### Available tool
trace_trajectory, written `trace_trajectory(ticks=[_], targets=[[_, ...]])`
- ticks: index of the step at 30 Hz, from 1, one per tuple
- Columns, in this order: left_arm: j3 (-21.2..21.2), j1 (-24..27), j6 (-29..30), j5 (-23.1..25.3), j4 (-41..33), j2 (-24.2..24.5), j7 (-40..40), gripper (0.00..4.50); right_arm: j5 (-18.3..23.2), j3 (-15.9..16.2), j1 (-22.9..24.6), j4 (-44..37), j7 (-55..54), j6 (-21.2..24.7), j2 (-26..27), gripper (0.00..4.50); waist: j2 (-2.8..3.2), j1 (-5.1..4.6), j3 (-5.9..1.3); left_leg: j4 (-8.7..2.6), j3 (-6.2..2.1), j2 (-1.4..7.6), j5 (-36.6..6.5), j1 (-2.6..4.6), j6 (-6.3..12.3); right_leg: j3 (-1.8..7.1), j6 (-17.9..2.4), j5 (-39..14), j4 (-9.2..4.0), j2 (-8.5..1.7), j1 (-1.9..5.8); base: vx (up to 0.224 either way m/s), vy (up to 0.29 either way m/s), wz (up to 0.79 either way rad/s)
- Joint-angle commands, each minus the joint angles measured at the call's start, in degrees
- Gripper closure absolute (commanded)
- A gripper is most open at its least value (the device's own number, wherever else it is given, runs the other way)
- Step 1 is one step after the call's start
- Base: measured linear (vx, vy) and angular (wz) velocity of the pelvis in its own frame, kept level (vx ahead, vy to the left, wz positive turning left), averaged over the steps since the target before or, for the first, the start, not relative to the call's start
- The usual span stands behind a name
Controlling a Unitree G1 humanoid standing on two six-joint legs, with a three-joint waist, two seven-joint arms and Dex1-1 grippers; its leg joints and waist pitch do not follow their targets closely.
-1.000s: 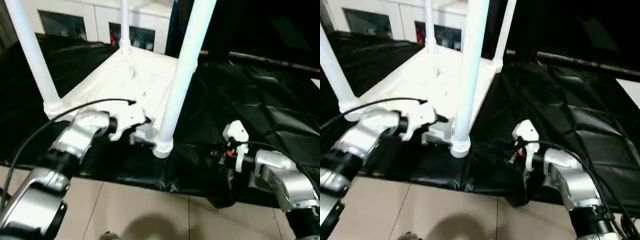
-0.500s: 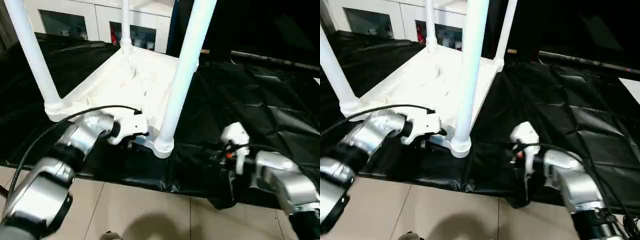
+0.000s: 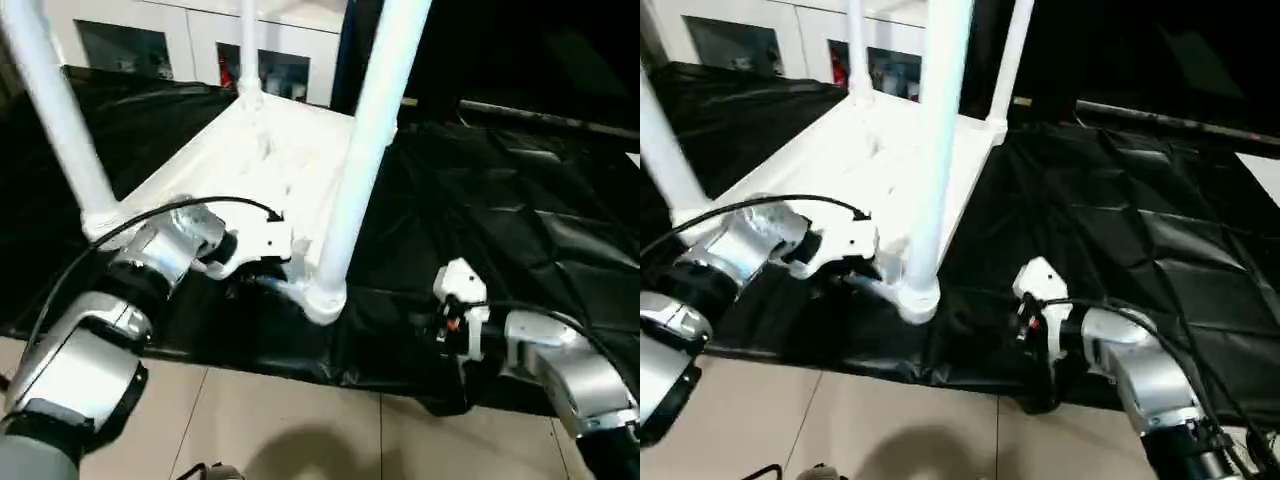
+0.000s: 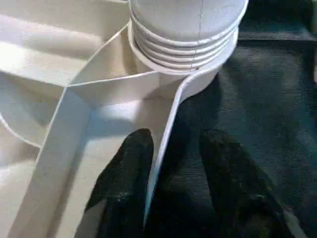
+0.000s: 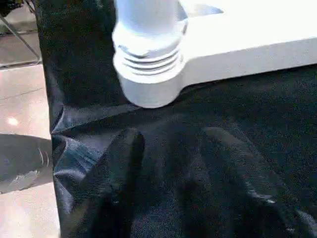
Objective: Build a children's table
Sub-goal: Rotate leg to tighten
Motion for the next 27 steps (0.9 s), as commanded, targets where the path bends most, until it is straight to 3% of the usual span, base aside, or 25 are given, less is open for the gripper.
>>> trace_trajectory(ticks=[1, 5, 6, 12, 13, 14, 16, 17, 18, 20, 22, 24, 25, 26, 27], targets=[[-1.7, 0.1, 1.2, 0.5, -0.2, -0.6, -2.7, 2.94, -0.5, -0.3, 0.8, -1.1, -0.4, -0.2, -0.5, 2.75, 1.22, 0.37, -3.85, -3.74, 0.33, -0.50, -11.7, 0.28, -0.01, 2.52, -12.6, -5.4, -4.49, -3.93, 3.42, 0.000, 0.000, 0.00], [-0.6, 0.8, 5.8, -1.0, -2.3, -1.2, -4.5, 3.33, -0.7, -1.0, 1.5, -0.9, -2.2, -1.5, 0.3, 3.20, 1.18, 0.42, -3.83, -3.74, 0.38, -0.48, -11.2, 0.27, 0.18, 2.49, -13.0, -4.7, -4.41, -3.90, 3.43, 0.000, 0.000, 0.00], [-0.4, 1.1, 7.8, -1.3, -3.1, -1.3, -4.6, 3.33, -0.6, -1.4, 1.7, -0.8, -2.8, -1.9, 0.6, 3.20, 0.90, 0.34, -3.83, -3.77, 0.40, -0.44, -11.2, 0.24, 0.18, 2.47, -13.0, -4.9, -4.42, -3.92, 3.47, 0.000, 0.000, 0.00], [2.2, 4.0, 18.7, -2.2, -8.7, -1.3, 0.1, 3.74, -0.5, -2.1, 1.4, -0.2, -5.2, -2.6, 2.3, 3.58, 1.22, 0.29, -3.74, -3.81, 0.39, -0.38, -11.6, 0.34, 0.29, 2.48, -13.0, -6.1, -4.55, -3.90, 3.34, 0.000, 0.000, 0.00], [2.9, 4.6, 19.9, -2.5, -9.5, -1.4, 0.9, 3.90, -0.5, -2.0, 1.4, -0.1, -5.2, -2.7, 2.3, 3.82, 1.24, 0.29, -3.75, -3.84, 0.36, -0.35, -11.4, 0.24, 0.25, 2.48, -13.0, -5.9, -4.47, -3.92, 3.42, 0.000, 0.000, 0.00], [3.4, 5.3, 21.3, -2.8, -10.8, -1.4, 1.3, 3.90, -0.5, -2.0, 1.5, -0.1, -5.2, -2.7, 2.3, 3.82, 1.00, 0.25, -3.73, -3.84, 0.41, -0.38, -11.5, 0.28, 0.37, 2.45, -13.0, -6.1, -4.59, -3.86, 3.36, 0.000, 0.000, 0.00], [4.9, 8.1, 26.3, -3.8, -15.5, -1.2, 2.6, 4.05, 0.0, -2.0, 1.7, -0.4, -5.3, -2.8, 2.4, 3.96, 1.16, 0.21, -3.76, -3.88, 0.35, -0.30, -11.5, 0.21, 0.33, 2.46, -12.9, -6.1, -4.47, -3.97, 3.45, 0.000, 0.000, 0.00], [6.4, 10.9, 31.7, -4.6, -20.5, -0.9, 4.6, 4.08, 0.4, -2.4, 1.7, -0.3, -5.8, -3.1, 2.8, 4.11, 1.10, -0.05, -3.81, -3.98, 0.19, -0.14, -11.0, -0.06, 0.33, 2.41, -13.2, -5.4, -4.20, -4.15, 3.73, 0.000, 0.000, 0.00], [7.0, 11.8, 33.0, -4.7, -21.9, -0.9, 5.6, 4.12, 0.5, -2.6, 1.5, -0.1, -6.1, -3.2, 3.0, 4.23, 1.08, -0.26, -3.69, -4.02, 0.18, -0.27, -10.9, -0.29, 0.38, 2.35, -13.0, -5.8, -4.26, -4.00, 3.69, 0.000, 0.000, 0.00], [7.9, 13.0, 34.7, -5.0, -23.5, -1.0, 6.8, 4.16, 0.6, -2.8, 1.2, 0.2, -6.6, -3.2, 3.3, 4.30, 1.10, -0.46, -3.63, -3.93, 0.35, -0.52, -11.5, -0.09, 0.58, 2.34, -12.0, -8.8, -4.80, -3.83, 3.44, 0.000, 0.000, 0.00], [10.8, 15.7, 39.0, -5.6, -27.4, -2.4, 11.2, 4.24, 0.5, -3.3, 0.5, 1.1, -7.5, -3.3, 4.0, 4.42, 0.69, -0.83, -3.53, -3.95, 0.34, -0.66, -11.7, -0.25, 0.78, 2.31, -11.0, -11.6, -5.18, -3.81, 3.47, 0.000, 0.000, 0.00], [12.8, 18.6, 42.4, -5.0, -31.6, -3.7, 15.4, 4.32, 0.2, -3.3, -0.3, 2.1, -8.4, -3.5, 4.4, 4.50, 0.78, -1.19, -3.37, -4.04, 0.23, -0.61, -11.6, -0.49, 0.72, 2.12, -10.3, -13.6, -5.36, -3.84, 3.48, 0.000, 0.000, 0.00], [13.2, 19.5, 43.1, -4.6, -33.1, -4.0, 16.4, 4.32, 0.0, -3.1, -0.4, 2.4, -8.4, -3.7, 4.3, 4.50, 0.23, -1.19, -3.47, -3.87, 0.43, -0.61, -11.9, -0.19, 0.99, 2.17, -10.0, -14.5, -5.60, -3.79, 3.25, 0.000, 0.000, 0.00], [13.3, 20.6, 44.3, -4.4, -35.3, -4.2, 17.1, 4.34, 0.0, -3.0, -0.6, 2.5, -8.5, -3.5, 4.4, 4.50, 0.35, -1.23, -3.40, -3.94, 0.32, -0.58, -11.5, -0.28, 1.26, 2.19, -9.7, -15.1, -5.56, -3.81, 3.24, 0.000, 0.000, 0.00], [13.3, 21.5, 45.9, -4.4, -37.6, -4.6, 17.3, 4.35, 0.2, -3.1, -0.8, 2.6, -8.5, -3.2, 4.6, 4.50, -0.09, -1.42, -3.41, -3.94, 0.38, -0.53, -11.2, -0.32, 1.43, 2.19, -9.4, -15.3, -5.55, -3.73, 3.18, 0.000, 0.000, 0.00]])
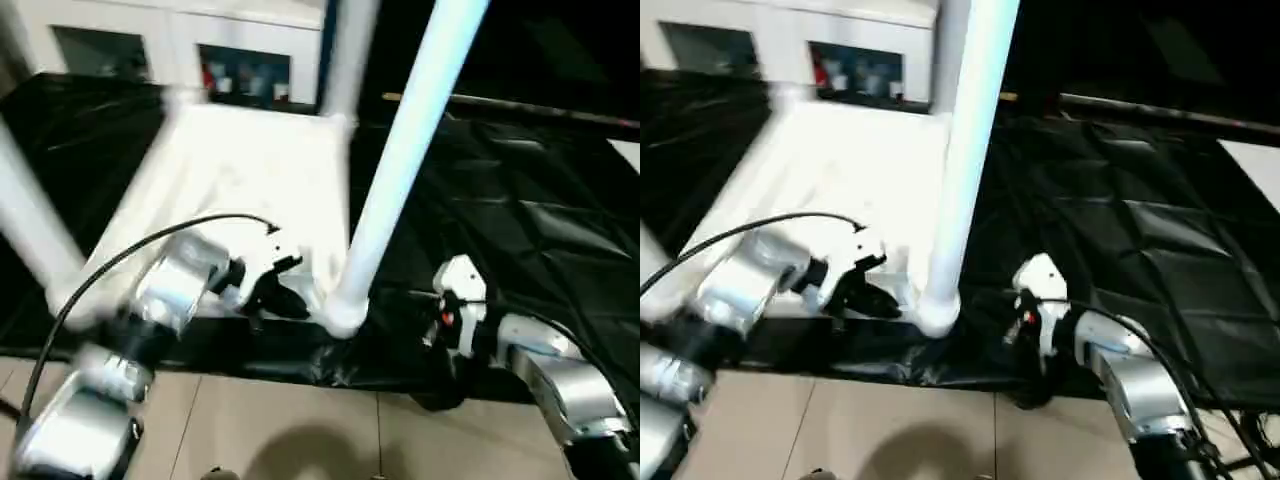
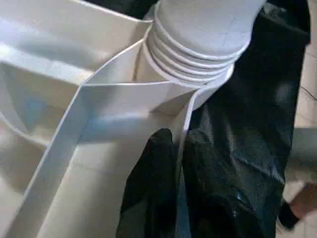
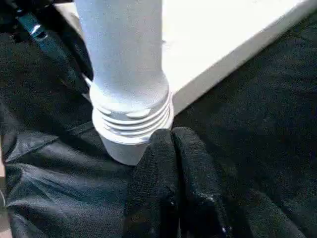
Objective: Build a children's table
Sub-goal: Rotate leg to tighten
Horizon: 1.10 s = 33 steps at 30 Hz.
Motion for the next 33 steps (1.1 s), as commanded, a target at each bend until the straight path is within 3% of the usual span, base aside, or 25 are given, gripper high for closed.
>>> trace_trajectory(ticks=[1, 2, 5, 9, 10, 11, 12, 16, 19, 22, 26, 27, 28, 33], targets=[[1.6, 1.9, 4.8, 1.1, -2.5, -0.3, 2.8, 4.40, -0.1, -0.8, -0.9, 0.4, -0.6, 0.4, -0.1, 4.50, -0.03, 0.61, -3.37, -3.68, 0.43, -0.55, -11.2, -0.37, 1.68, 2.33, -9.0, -15.6, -5.53, -3.74, 3.03, 0.000, 0.000, 0.00], [1.6, 2.5, 6.5, 0.9, -4.9, -0.8, 3.7, 4.44, -0.5, -0.5, -1.2, 0.5, -0.7, 0.5, -0.2, 4.50, -0.40, 0.39, -3.43, -3.64, 0.48, -0.41, -11.0, -0.39, 1.66, 2.35, -9.1, -15.1, -5.40, -3.72, 3.05, 0.000, 0.000, 0.00], [1.1, 3.1, 6.6, 0.7, -7.4, -1.8, 5.6, 4.48, -1.1, -0.2, -1.5, 1.1, -0.8, 0.3, -0.3, 4.50, -0.20, 0.63, -3.48, -3.58, 0.52, -0.48, -9.7, -0.38, 2.21, 2.36, -9.3, -13.1, -5.34, -3.60, 2.92, 0.000, 0.000, 0.00], [0.3, 3.7, -1.2, -0.3, -7.9, -1.8, 6.5, 4.49, -1.8, 0.0, -1.9, 1.8, -0.9, -0.4, -0.4, 4.50, -0.44, 0.91, -3.47, -3.51, 0.57, -0.67, -9.5, -0.45, 2.60, 2.32, -9.0, -12.4, -5.46, -3.55, 2.90, 0.000, 0.000, 0.00], [0.5, 3.8, -2.7, -0.5, -7.4, -2.0, 7.2, 4.49, -2.1, 0.1, -2.0, 2.1, -1.1, -0.8, -0.5, 4.50, -0.73, 0.78, -3.52, -3.49, 0.65, -0.63, -9.4, -0.48, 2.55, 2.35, -8.9, -12.3, -5.42, -3.52, 2.95, 0.000, 0.000, 0.00], [0.1, 3.6, -11.1, -0.3, -5.3, -1.3, 7.1, 4.49, -3.1, 0.5, -2.3, 2.5, -1.5, -1.7, -0.9, 4.50, -0.59, 1.05, -3.54, -3.44, 0.60, -0.76, -9.0, -0.48, 2.76, 2.32, -8.3, -12.3, -5.55, -3.52, 2.85, 0.000, 0.000, 0.00], [0.9, 3.2, -12.8, -1.5, -4.7, -1.5, 6.1, 4.49, -3.3, 0.9, -2.4, 2.6, -1.2, -2.1, -1.1, 4.50, -0.61, 0.97, -3.63, -3.44, 0.64, -0.68, -8.8, -0.41, 2.63, 2.38, -8.3, -11.4, -5.35, -3.51, 2.90, 0.000, 0.000, 0.00], [1.1, 2.4, -11.6, -2.0, -4.5, -1.0, 5.7, 4.49, -3.2, 0.8, -2.6, 3.0, -1.0, -2.5, -1.1, 4.50, -0.32, 0.97, -3.69, -3.45, 0.65, -0.52, -8.3, -0.33, 2.41, 2.33, -9.9, -7.7, -4.76, -3.51, 2.91, 0.000, 0.000, 0.00], [-0.8, 2.1, -12.2, 0.5, -3.7, 1.4, 7.1, 4.49, -3.5, 0.7, -2.7, 3.1, -0.8, -2.7, -1.2, 4.50, -0.25, 1.01, -3.64, -3.49, 0.61, -0.55, -8.6, -0.36, 2.38, 2.35, -9.7, -8.2, -4.77, -3.55, 2.99, 0.000, 0.000, 0.00], [0.1, 2.9, -12.9, -0.8, -3.6, 1.9, 6.5, 4.49, -3.5, 0.6, -2.6, 3.1, -0.8, -2.9, -1.0, 4.50, -0.39, 0.98, -3.58, -3.53, 0.61, -0.58, -9.1, -0.40, 1.94, 2.34, -9.1, -10.0, -4.89, -3.60, 3.03, 0.000, 0.000, 0.00], [1.4, 3.5, -10.1, -2.3, -4.5, 2.2, 6.2, 4.49, -3.6, 1.0, -2.6, 3.3, -0.8, -3.3, -1.0, 4.50, -0.39, 0.95, -3.64, -3.49, 0.63, -0.57, -8.4, -0.40, 1.82, 2.36, -9.8, -8.1, -4.64, -3.54, 3.04, 0.000, 0.000, 0.00], [1.5, 3.5, -10.1, -2.0, -4.2, 2.4, 6.7, 4.22, -3.6, 1.1, -2.6, 3.4, -0.8, -3.3, -1.0, 4.50, -0.59, 0.95, -3.64, -3.46, 0.67, -0.60, -8.3, -0.41, 1.91, 2.35, -9.8, -8.0, -4.67, -3.52, 3.06, 0.000, 0.000, 0.00], [1.5, 3.5, -10.1, -2.0, -4.2, 2.4, 6.7, 4.22, -3.6, 1.1, -2.6, 3.4, -0.8, -3.3, -1.0, 4.50, -0.49, 0.96, -3.67, -3.46, 0.65, -0.59, -8.1, -0.41, 2.04, 2.35, -9.9, -7.8, -4.62, -3.55, 3.10, 0.000, 0.000, 0.00], [1.2, 3.4, -13.1, -1.9, -2.7, 3.7, 7.9, 4.22, -3.8, 1.3, -2.9, 3.8, -0.4, -3.6, -1.0, 4.50, -0.42, 0.93, -3.53, -3.50, 0.64, -0.63, -9.1, -0.42, 1.92, 2.32, -9.4, -9.5, -4.85, -3.57, 3.04, 0.000, 0.000, 0.00]])
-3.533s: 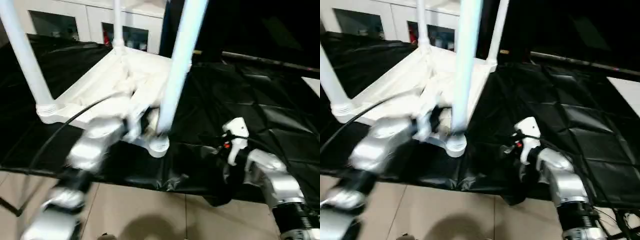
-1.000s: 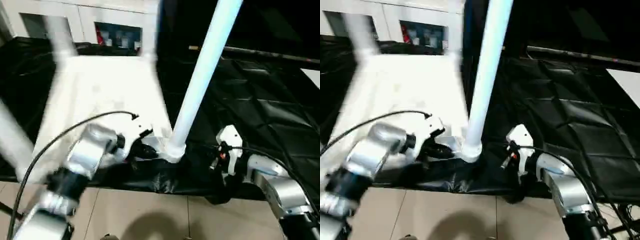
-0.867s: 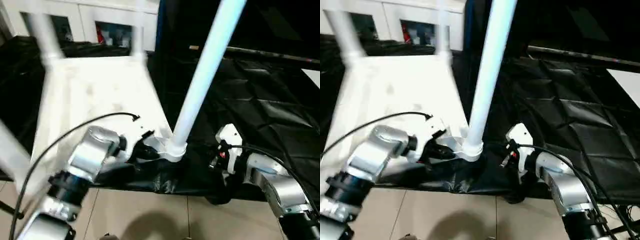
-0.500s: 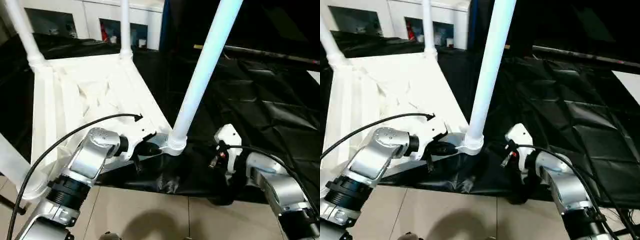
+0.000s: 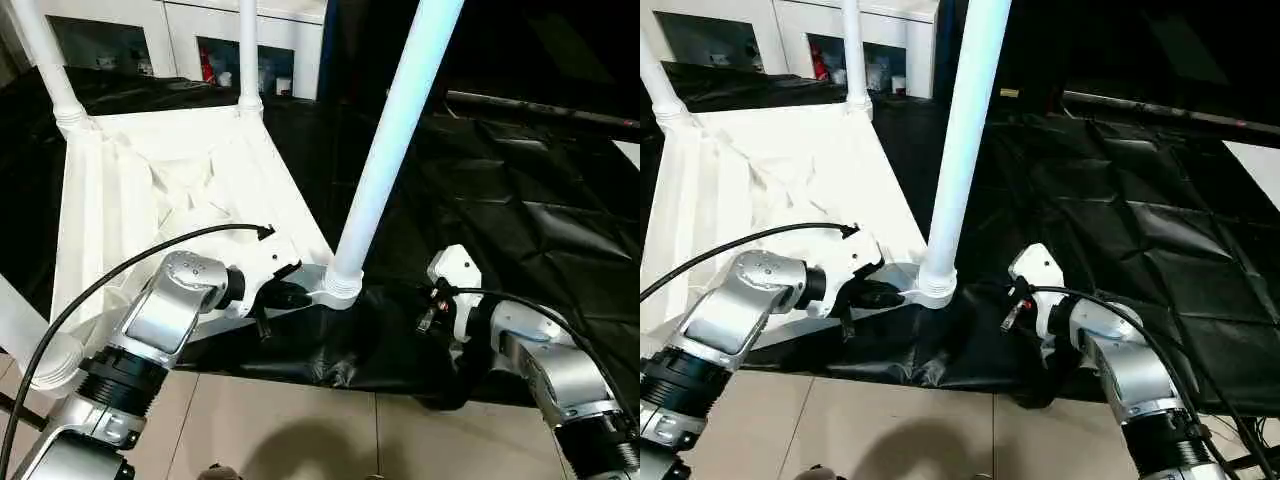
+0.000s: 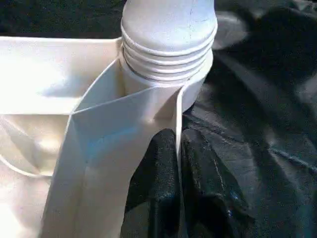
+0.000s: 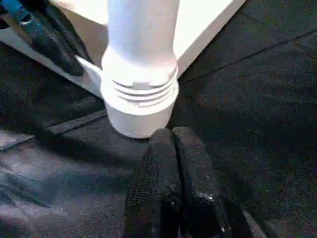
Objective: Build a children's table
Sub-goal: Rotate leg to tighten
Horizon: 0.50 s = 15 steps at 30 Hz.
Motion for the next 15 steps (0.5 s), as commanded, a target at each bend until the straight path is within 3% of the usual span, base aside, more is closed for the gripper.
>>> trace_trajectory(ticks=[1, 9, 11, 15], targets=[[1.5, -0.2, -0.1, -0.4, -0.8, 0.7, 0.5, 4.22, -0.6, -0.2, -0.3, 0.9, 0.3, -0.7, -0.8, 4.50, 0.10, 0.33, -3.74, -3.53, 0.65, -0.63, -9.5, -0.10, 1.65, 2.50, -9.1, -10.9, -4.76, -3.56, 3.14, 0.000, 0.000, 0.00], [1.7, 0.4, 1.1, -1.0, -1.1, 2.9, 0.3, 4.22, -0.7, 0.1, -0.4, 1.3, 0.6, -0.6, -0.9, 4.50, -0.09, 0.35, -3.82, -3.48, 0.64, -0.68, -8.5, -0.25, 1.67, 2.48, -9.4, -9.1, -4.47, -3.51, 3.30, 0.000, 0.000, 0.00], [2.2, 0.3, 2.7, -1.9, -1.4, 3.2, 0.0, 3.86, -0.8, 0.2, -0.5, 1.5, 0.7, -0.7, -0.8, 4.50, 0.06, 0.28, -3.79, -3.51, 0.63, -0.64, -8.8, -0.21, 1.50, 2.49, -9.3, -9.9, -4.50, -3.53, 3.24, 0.000, 0.000, 0.00], [2.1, 0.3, 1.7, -1.7, -1.2, 3.7, 1.0, 3.61, -1.1, 0.2, -0.5, 1.7, 0.8, -0.9, -0.7, 4.50, 0.18, 0.39, -3.77, -3.50, 0.66, -0.59, -9.1, -0.01, 1.48, 2.52, -9.6, -10.0, -4.55, -3.49, 3.07, 0.000, 0.000, 0.00]])
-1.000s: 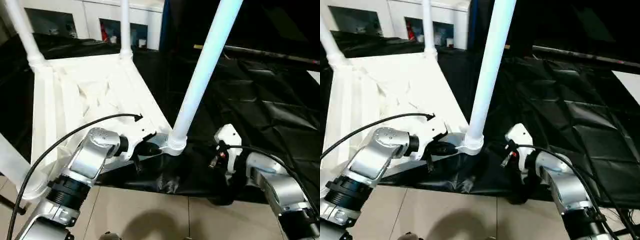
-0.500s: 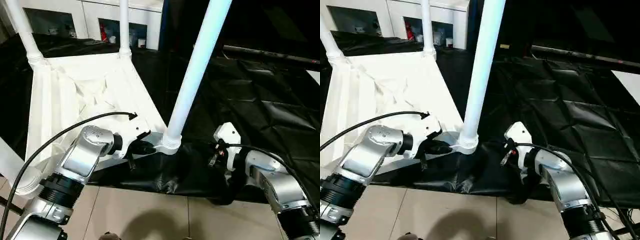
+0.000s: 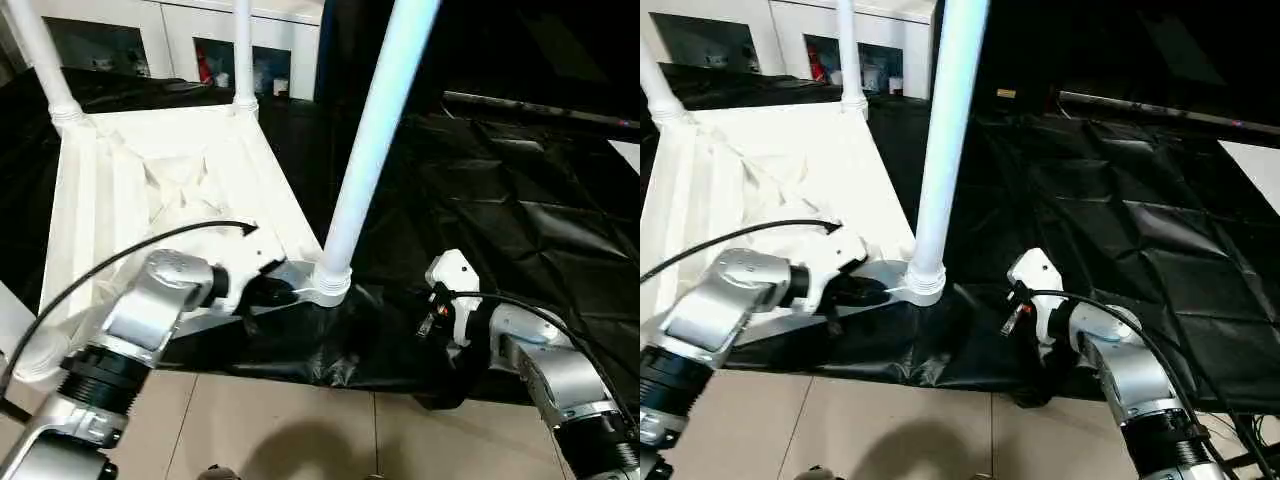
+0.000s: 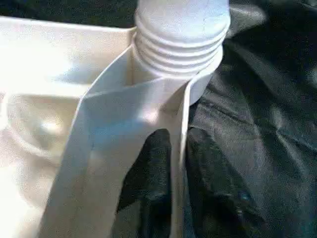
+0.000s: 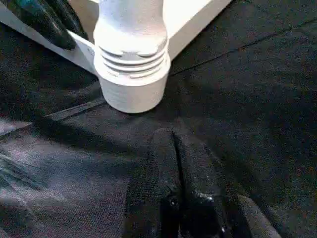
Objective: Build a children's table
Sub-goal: Rotate leg to tighten
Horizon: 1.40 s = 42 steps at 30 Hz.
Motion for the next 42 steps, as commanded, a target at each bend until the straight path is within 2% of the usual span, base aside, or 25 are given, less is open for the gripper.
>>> trace_trajectory(ticks=[1, 6, 14, 16, 17, 20, 22, 26, 29, 30, 33, 35, 42], targets=[[1.0, 0.1, -1.5, 1.3, -0.7, 0.5, 1.5, 3.50, -0.4, 0.0, -0.5, 0.4, 0.1, -0.9, -0.7, 4.50, 0.15, 0.33, -3.75, -3.54, 0.64, -0.59, -9.1, -0.08, 1.50, 2.50, -9.6, -9.7, -4.57, -3.48, 3.08, 0.000, 0.000, 0.00], [0.3, 0.6, -1.2, 0.5, -1.5, 1.6, -0.2, 3.50, -0.5, 0.1, -0.5, 0.6, 0.3, -1.0, -0.7, 4.50, 0.16, 0.35, -3.71, -3.59, 0.62, -0.63, -9.7, -0.11, 1.19, 2.51, -9.2, -10.9, -4.65, -3.60, 3.11, 0.000, 0.000, 0.00], [-0.5, 1.1, -0.7, -0.4, -1.9, 2.7, -0.8, 3.50, -0.5, 0.1, -0.2, 0.3, 0.6, -0.9, -0.8, 4.50, 0.19, 0.33, -3.75, -3.56, 0.64, -0.63, -9.2, -0.12, 1.24, 2.53, -9.5, -9.7, -4.46, -3.48, 3.08, 0.000, 0.000, 0.00], [-0.5, 1.4, -0.7, -0.6, -1.9, 2.8, -0.9, 3.75, -0.5, 0.1, -0.3, 0.4, 0.7, -0.9, -0.8, 4.50, 0.05, 0.33, -3.75, -3.56, 0.67, -0.59, -9.3, -0.04, 1.26, 2.53, -9.5, -9.9, -4.50, -3.51, 3.06, 0.000, 0.000, 0.00], [-0.5, 1.4, -0.7, -0.6, -1.9, 2.8, -0.9, 3.83, -0.5, 0.1, -0.3, 0.4, 0.7, -0.9, -0.8, 4.50, 0.17, 0.41, -3.77, -3.57, 0.65, -0.59, -9.1, -0.06, 1.24, 2.53, -9.6, -9.6, -4.42, -3.52, 3.09, 0.000, 0.000, 0.00], [-0.5, 1.7, -0.6, -1.3, -1.3, 2.1, -1.0, 3.98, -0.6, 0.3, -0.5, 0.8, 0.9, -0.9, -0.8, 4.50, -0.08, 0.44, -3.72, -3.58, 0.70, -0.58, -9.4, -0.03, 1.20, 2.52, -9.5, -10.2, -4.50, -3.55, 3.03, 0.000, 0.000, 0.00], [-0.4, 1.4, -1.9, -1.5, 0.0, 1.3, -0.6, 4.28, -0.6, 0.5, -0.9, 1.1, 1.0, -1.0, -0.5, 4.50, -0.07, 0.51, -3.73, -3.56, 0.72, -0.58, -9.3, -0.01, 1.23, 2.54, -9.3, -10.4, -4.55, -3.56, 2.99, 0.000, 0.000, 0.00], [0.0, 1.0, -2.9, -1.9, 0.9, 0.6, -0.2, 4.43, -0.3, 0.3, -1.3, 1.4, 1.0, -1.2, -0.2, 4.50, -0.19, 0.60, -3.81, -3.55, 0.70, -0.61, -9.2, -0.07, 1.16, 2.53, -8.9, -10.4, -4.53, -3.54, 3.05, 0.000, 0.000, 0.00], [0.5, 0.3, -4.8, -2.8, 1.8, -0.3, -0.4, 4.50, 1.3, -0.2, -2.0, 1.7, 2.1, -0.5, 0.5, 4.19, -0.23, 0.50, -3.92, -3.49, 0.68, -0.64, -8.8, -0.13, 1.31, 2.52, -9.2, -9.1, -4.38, -3.53, 3.13, 0.000, 0.000, 0.00], [0.7, 0.1, -7.4, -4.4, 2.0, -1.1, -2.0, 4.50, 3.6, -0.5, -2.6, 1.8, 4.7, 0.8, 0.9, 4.05, -0.17, 0.44, -4.00, -3.44, 0.68, -0.62, -8.5, -0.14, 1.57, 2.54, -9.6, -8.0, -4.25, -3.54, 3.19, 0.000, 0.000, 0.00], [0.8, 0.1, -7.1, -5.6, 2.1, -1.7, -3.0, 4.50, 4.4, -0.9, -3.2, 2.8, 5.3, 0.1, 1.5, 3.85, -0.24, 0.47, -4.06, -3.39, 0.72, -0.58, -7.5, -0.19, 2.08, 2.52, -10.3, -6.2, -4.02, -3.56, 3.22, 0.000, 0.000, 0.00], [0.5, 0.3, -7.3, -6.2, 2.1, -1.9, -4.2, 4.50, 4.4, -1.2, -4.0, 4.1, 4.8, -1.2, 2.1, 3.55, -0.19, 0.41, -4.02, -3.41, 0.76, -0.57, -7.6, -0.09, 1.87, 2.53, -10.5, -6.6, -4.07, -3.59, 3.12, 0.000, 0.000, 0.00], [-2.1, 1.0, -8.9, -5.6, 2.0, -1.2, -7.7, 4.50, 3.7, -0.2, -6.4, 7.2, 5.1, -2.0, 3.6, 3.08, -0.33, 0.79, -3.94, -3.47, 0.83, -0.53, -8.1, 0.08, 1.58, 2.59, -10.1, -8.3, -4.18, -3.67, 3.05, 0.000, 0.000, 0.00]])
